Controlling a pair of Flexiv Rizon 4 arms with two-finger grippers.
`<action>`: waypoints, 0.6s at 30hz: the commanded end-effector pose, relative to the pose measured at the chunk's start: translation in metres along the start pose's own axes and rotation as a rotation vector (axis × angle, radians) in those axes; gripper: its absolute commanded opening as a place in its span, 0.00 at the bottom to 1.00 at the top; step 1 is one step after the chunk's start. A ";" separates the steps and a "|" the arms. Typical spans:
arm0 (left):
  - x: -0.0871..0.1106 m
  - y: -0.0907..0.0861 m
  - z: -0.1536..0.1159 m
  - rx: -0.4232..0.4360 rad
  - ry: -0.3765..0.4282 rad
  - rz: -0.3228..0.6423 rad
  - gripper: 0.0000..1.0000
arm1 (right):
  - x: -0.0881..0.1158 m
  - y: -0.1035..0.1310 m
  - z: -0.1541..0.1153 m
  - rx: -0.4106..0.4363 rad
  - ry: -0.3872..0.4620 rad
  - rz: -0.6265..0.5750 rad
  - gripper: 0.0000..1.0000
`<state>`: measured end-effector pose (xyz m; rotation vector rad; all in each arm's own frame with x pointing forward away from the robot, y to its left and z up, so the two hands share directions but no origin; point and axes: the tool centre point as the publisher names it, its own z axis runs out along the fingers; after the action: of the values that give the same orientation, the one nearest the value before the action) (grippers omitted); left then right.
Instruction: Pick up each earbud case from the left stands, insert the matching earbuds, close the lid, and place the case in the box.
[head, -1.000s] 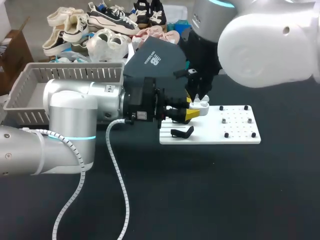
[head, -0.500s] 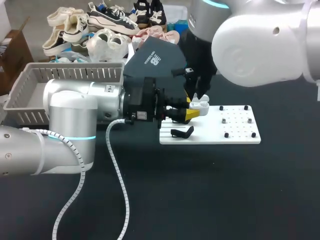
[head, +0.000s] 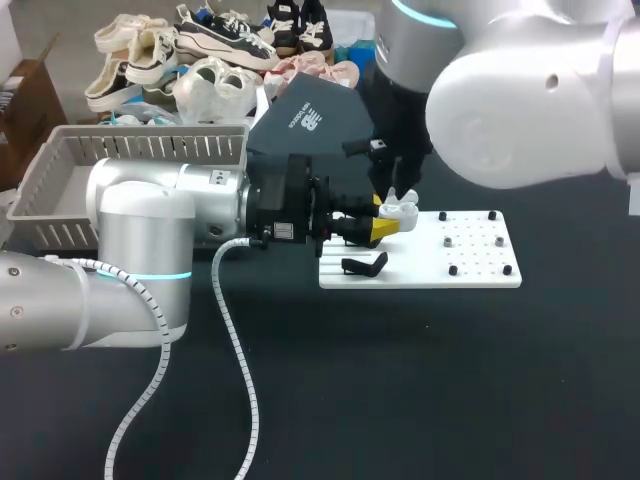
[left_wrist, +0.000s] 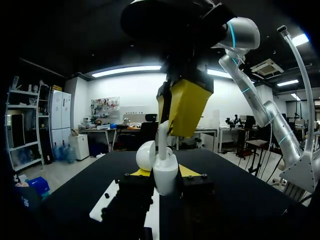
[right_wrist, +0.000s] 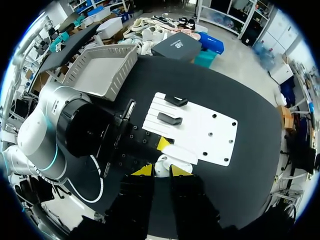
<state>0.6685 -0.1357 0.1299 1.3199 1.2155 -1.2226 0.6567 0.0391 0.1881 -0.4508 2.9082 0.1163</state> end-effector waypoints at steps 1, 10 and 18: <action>0.000 0.001 0.000 0.001 0.001 0.000 0.00 | 0.002 -0.002 0.002 0.000 -0.011 0.007 0.00; 0.000 0.001 0.000 0.001 0.001 0.000 0.00 | 0.001 -0.005 0.004 -0.010 -0.008 0.009 0.00; 0.000 0.001 0.000 0.001 0.001 0.000 0.00 | 0.002 -0.004 0.003 -0.022 -0.009 0.000 0.00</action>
<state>0.6685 -0.1357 0.1299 1.3199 1.2155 -1.2226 0.6586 0.0361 0.1848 -0.4546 2.9050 0.1469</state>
